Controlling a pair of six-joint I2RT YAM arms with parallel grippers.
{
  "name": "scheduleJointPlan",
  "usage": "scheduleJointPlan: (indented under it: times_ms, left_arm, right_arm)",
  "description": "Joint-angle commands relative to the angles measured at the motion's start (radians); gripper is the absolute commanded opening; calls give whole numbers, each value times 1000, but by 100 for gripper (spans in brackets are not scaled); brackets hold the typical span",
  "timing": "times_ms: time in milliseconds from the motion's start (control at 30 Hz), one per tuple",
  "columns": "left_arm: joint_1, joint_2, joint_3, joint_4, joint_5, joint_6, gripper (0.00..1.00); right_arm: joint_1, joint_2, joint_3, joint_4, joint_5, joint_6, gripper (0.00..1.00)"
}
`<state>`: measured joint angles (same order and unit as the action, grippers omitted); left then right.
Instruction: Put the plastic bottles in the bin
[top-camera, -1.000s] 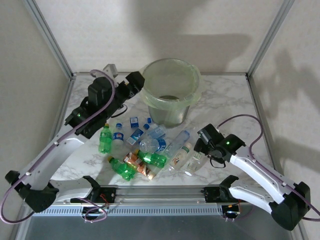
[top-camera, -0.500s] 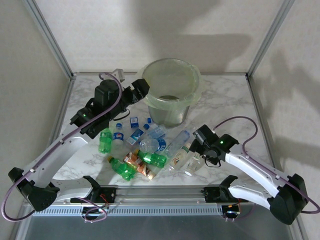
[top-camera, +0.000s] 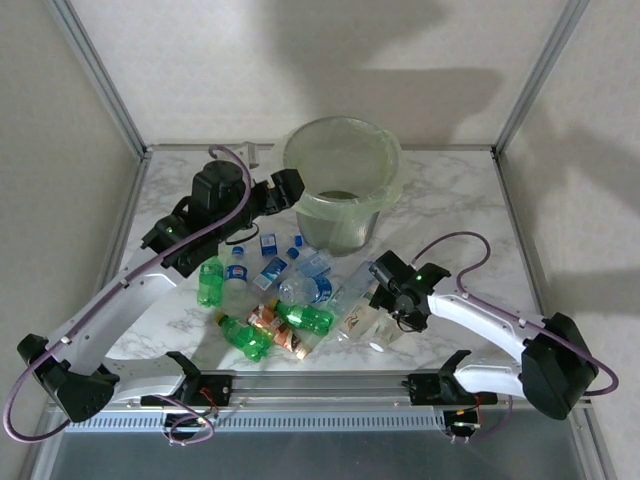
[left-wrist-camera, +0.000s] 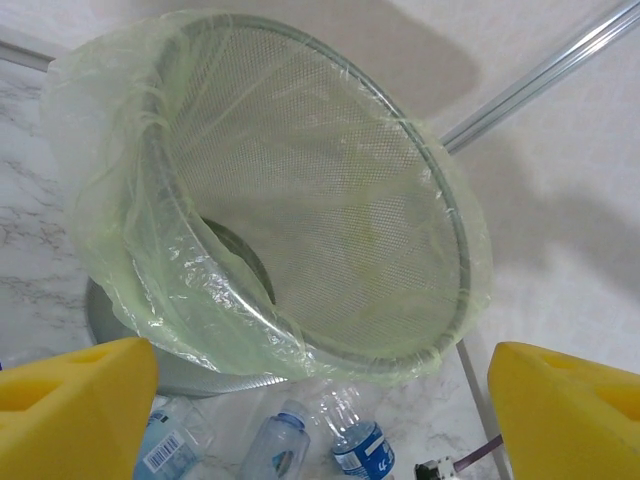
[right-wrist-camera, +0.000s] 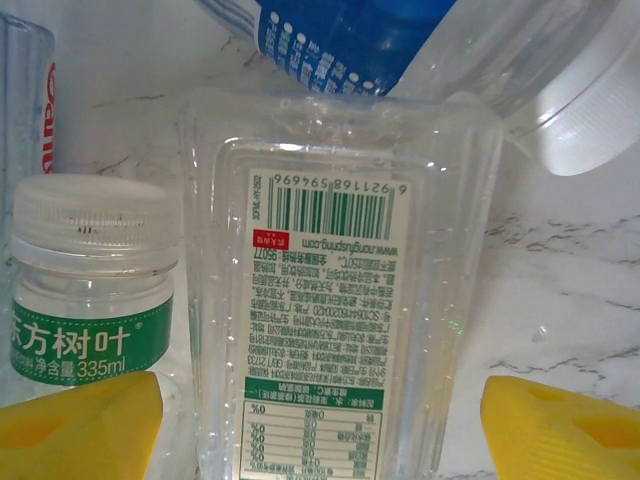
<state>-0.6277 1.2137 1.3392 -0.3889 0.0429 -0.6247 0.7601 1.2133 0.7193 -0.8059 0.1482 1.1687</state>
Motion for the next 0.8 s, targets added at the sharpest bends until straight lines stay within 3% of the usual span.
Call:
scheduleJointPlan:
  times_ms: [0,500,767]
  left_arm:
    - [-4,22,39,-20,20,35,86]
    - [1,94,130,-38,-6,70,85]
    - [19,89,139,-60,-15,75,85]
  right_arm:
    - [13,10,-28,18,6,22,83]
    - [12,29,-58,61,20,0,78]
    - [13,-5,-82,81,21,-10,68]
